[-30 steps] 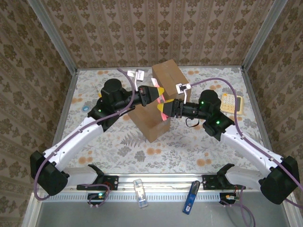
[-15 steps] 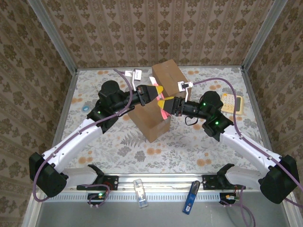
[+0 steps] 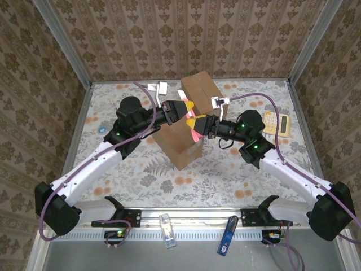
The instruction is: Unpack the express box
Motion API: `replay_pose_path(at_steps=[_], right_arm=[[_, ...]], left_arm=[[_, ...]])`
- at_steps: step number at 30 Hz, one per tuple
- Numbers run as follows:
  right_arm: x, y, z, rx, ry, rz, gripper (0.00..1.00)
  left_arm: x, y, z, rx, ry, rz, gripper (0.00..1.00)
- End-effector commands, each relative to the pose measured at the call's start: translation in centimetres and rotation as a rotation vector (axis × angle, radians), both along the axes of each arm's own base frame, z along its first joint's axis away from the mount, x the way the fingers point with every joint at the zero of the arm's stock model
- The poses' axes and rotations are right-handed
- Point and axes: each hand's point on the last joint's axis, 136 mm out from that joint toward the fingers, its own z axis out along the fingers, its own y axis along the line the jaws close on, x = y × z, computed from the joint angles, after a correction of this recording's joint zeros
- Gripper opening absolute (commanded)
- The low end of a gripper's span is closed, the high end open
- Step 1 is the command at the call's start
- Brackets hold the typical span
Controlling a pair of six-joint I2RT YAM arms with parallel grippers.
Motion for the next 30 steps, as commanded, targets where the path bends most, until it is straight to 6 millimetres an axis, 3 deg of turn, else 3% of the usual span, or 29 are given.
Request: replay_pose_path(at_steps=[1, 5, 11, 13, 14, 20, 23, 30], right_arm=[[0.5, -0.5, 1.5, 0.072, -0.001, -0.055, 0.08], [1.0, -0.8, 1.4, 0.076, 0.019, -0.092, 0.0], [1.7, -1.2, 0.5, -0.006, 0.06, -0.152, 0.0], [1.8, -1.4, -0.1, -0.07, 0.068, -0.176, 0.0], [1.8, -1.5, -0.4, -0.103, 0.07, -0.187, 0.0], [2.3, -2.2, -2.1, -0.38, 0.095, -0.247, 0.0], [3.1, -2.7, -3.7, -0.583, 0.146, -0.264, 0.0], [4.9, -3.7, -6.3, -1.003, 0.175, -0.228, 0.0]], left_arm=[[0.4, 0.2, 0.2, -0.01, -0.043, 0.028, 0.0], [0.4, 0.3, 0.0, -0.005, -0.048, 0.033, 0.01], [0.5, 1.6, -0.1, 0.042, -0.069, 0.078, 0.58], [0.6, 2.8, -0.1, 0.069, -0.074, 0.12, 0.9], [0.6, 3.5, 0.1, 0.078, -0.08, 0.14, 0.97], [0.4, 8.5, 0.1, 0.21, -0.089, 0.304, 1.0], [0.4, 11.0, -1.0, 0.323, -0.049, 0.393, 0.99], [0.8, 15.6, -5.2, 0.558, 0.134, 0.55, 0.77]])
